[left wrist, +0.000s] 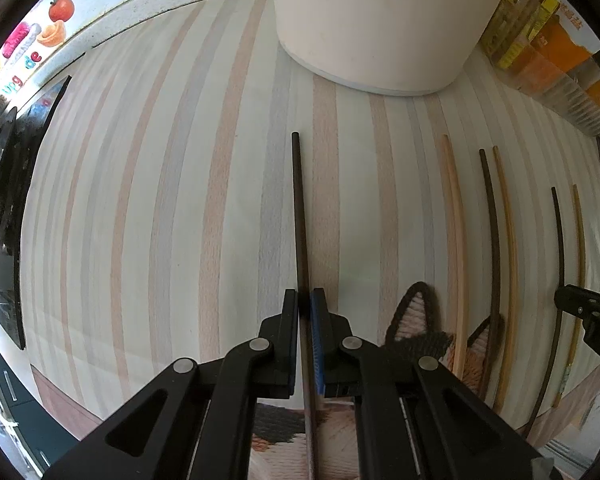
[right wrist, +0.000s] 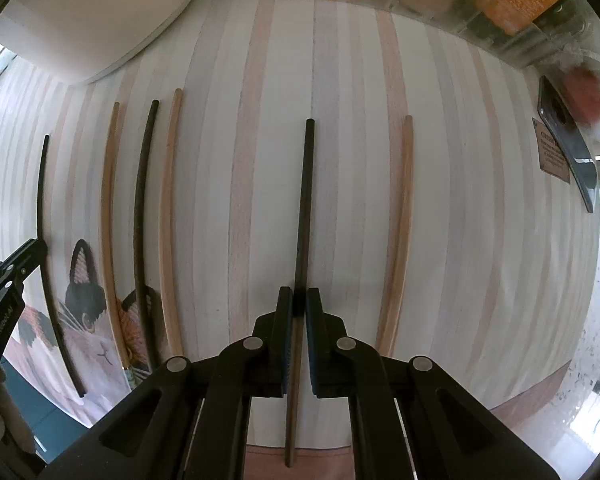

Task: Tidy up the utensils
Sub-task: 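Grasp a dark chopstick with the left tool while the right tool grasps another dark chopstick, then lift both dark chopsticks and carry them down into the cream holder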

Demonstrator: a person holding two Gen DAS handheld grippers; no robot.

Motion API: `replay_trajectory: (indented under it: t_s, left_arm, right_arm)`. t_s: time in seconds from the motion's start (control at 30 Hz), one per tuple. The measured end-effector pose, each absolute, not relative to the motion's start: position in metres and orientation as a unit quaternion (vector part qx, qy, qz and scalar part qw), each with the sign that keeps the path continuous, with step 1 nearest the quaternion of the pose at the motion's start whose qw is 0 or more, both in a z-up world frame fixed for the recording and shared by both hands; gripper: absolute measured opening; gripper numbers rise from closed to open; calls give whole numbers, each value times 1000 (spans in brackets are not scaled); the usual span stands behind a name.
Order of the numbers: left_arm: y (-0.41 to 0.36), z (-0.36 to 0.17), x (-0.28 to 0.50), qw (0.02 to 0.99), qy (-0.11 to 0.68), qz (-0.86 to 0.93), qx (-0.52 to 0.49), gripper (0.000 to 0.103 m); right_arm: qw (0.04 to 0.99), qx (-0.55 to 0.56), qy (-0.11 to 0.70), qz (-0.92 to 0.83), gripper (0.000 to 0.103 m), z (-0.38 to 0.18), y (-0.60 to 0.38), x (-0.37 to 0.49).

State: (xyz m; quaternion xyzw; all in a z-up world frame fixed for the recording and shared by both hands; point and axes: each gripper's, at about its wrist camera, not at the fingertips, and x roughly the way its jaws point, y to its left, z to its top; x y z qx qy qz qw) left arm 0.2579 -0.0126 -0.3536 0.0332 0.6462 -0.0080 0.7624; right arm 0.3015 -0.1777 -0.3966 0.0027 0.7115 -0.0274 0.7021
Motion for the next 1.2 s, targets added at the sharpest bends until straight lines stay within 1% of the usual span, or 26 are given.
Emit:
replay_trajectory:
  t_s: [0.3,0.43,0.57,0.67,0.97,1.2]
  left_arm:
    - [-13,-354,266,757,653,-8,31,4]
    - [-10,-354,266,747,664,-18,10,4]
    - [-9,-343,260,757,653,-27,7,4]
    - [-10,-330,256,765,643,-35,-3,3]
    - [-5,-259,245,812,580,-61,-20,3]
    - [-3,-174,242,870,487,-71,-21,3]
  right_arm:
    - [705,5,708,-34,9,-400,-180,300]
    - [710,10,703,-36,7,-398,-179,298]
    - [711,64,700,-11,6,-397,-193,289]
    - [725,70,685,1,6,-384,-197,279]
    - [761,92,641,29,6,-338,-203,261]
    - [811,99,573,61,6,-263,-202,263]
